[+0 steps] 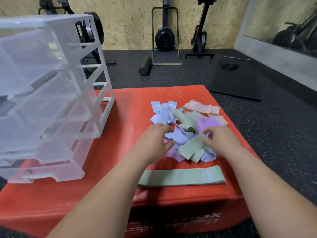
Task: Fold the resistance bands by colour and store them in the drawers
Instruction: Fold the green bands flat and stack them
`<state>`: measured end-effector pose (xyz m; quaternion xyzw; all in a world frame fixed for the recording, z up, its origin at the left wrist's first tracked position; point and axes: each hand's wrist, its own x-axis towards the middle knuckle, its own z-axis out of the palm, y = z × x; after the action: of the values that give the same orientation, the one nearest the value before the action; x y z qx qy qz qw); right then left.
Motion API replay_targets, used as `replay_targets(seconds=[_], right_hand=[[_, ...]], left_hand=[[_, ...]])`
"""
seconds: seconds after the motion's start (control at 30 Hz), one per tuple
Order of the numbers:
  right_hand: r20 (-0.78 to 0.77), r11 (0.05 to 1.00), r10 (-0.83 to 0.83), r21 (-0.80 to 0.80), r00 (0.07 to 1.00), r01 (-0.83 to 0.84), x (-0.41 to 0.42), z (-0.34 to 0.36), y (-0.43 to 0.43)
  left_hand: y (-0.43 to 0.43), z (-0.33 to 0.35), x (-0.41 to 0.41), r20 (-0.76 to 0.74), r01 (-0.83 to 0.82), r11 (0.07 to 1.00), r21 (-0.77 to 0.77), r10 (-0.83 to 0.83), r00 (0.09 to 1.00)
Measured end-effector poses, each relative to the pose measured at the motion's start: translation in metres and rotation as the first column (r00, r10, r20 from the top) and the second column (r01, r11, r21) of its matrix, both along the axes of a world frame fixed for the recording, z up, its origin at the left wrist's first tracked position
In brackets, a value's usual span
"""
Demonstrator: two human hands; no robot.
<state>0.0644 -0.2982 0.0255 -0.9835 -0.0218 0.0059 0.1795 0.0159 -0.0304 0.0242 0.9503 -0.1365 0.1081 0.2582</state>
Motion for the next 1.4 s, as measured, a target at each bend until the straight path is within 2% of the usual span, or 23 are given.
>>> replay_targets(seconds=[0.07, 0.13, 0.23, 0.27, 0.37, 0.43, 0.53, 0.63, 0.73, 0.87, 1.0, 1.2, 1.4], right_hand=[[-0.034, 0.998, -0.004, -0.067, 0.999, 0.002, -0.001, -0.008, -0.006], [0.032, 0.997, 0.003, -0.072, 0.999, -0.001, -0.002, -0.007, -0.007], [0.171, 0.990, 0.129, -0.079, 0.977, -0.117, -0.009, 0.002, 0.001], [0.172, 0.984, 0.175, -0.044, 0.969, -0.170, -0.013, 0.006, 0.006], [0.015, 0.949, 0.315, 0.026, 0.949, -0.315, -0.028, 0.010, 0.023], [-0.066, 0.930, 0.352, -0.086, 0.934, -0.356, -0.035, 0.004, 0.031], [-0.073, 0.914, 0.336, -0.214, 0.939, -0.344, -0.036, -0.010, 0.036], [-0.032, 0.925, 0.314, -0.215, 0.949, -0.313, -0.033, -0.014, 0.036], [-0.014, 0.960, 0.241, -0.145, 0.971, -0.240, -0.030, -0.003, 0.033], [0.024, 0.978, 0.184, 0.098, 0.983, -0.186, -0.027, 0.027, 0.023], [0.078, 0.926, 0.264, 0.257, 0.961, -0.276, -0.032, 0.049, 0.014], [0.120, 0.811, 0.347, 0.459, 0.930, -0.362, -0.049, 0.065, 0.021], [0.162, 0.773, 0.351, 0.506, 0.922, -0.383, -0.055, 0.064, 0.029]], left_hand=[[0.000, -0.004, -0.002, -0.028, 0.030, 0.998, 0.057, -0.028, 0.999], [0.000, -0.007, -0.004, -0.042, 0.040, 0.995, 0.091, -0.036, 0.998], [0.003, -0.008, -0.006, -0.060, 0.037, 0.992, 0.120, -0.031, 0.998], [0.004, -0.008, -0.006, -0.064, 0.035, 0.991, 0.127, -0.027, 0.998], [0.005, -0.007, -0.008, -0.083, 0.027, 0.990, 0.140, -0.015, 0.996], [0.005, -0.007, -0.009, -0.091, 0.027, 0.988, 0.149, -0.014, 0.996], [0.006, -0.007, -0.012, -0.103, 0.037, 0.988, 0.153, -0.022, 0.994], [0.008, -0.005, -0.015, -0.102, 0.047, 0.988, 0.146, -0.032, 0.994], [0.011, -0.002, -0.017, -0.081, 0.048, 0.992, 0.117, -0.039, 0.996], [0.011, 0.006, -0.019, -0.055, 0.039, 0.999, 0.020, -0.037, 0.998], [0.005, 0.013, -0.020, -0.039, 0.039, 0.988, -0.152, -0.046, 0.998], [-0.010, 0.022, -0.020, -0.099, 0.051, 0.926, -0.373, -0.095, 0.990], [-0.017, 0.027, -0.025, -0.095, 0.012, 0.878, -0.478, -0.065, 0.993]])
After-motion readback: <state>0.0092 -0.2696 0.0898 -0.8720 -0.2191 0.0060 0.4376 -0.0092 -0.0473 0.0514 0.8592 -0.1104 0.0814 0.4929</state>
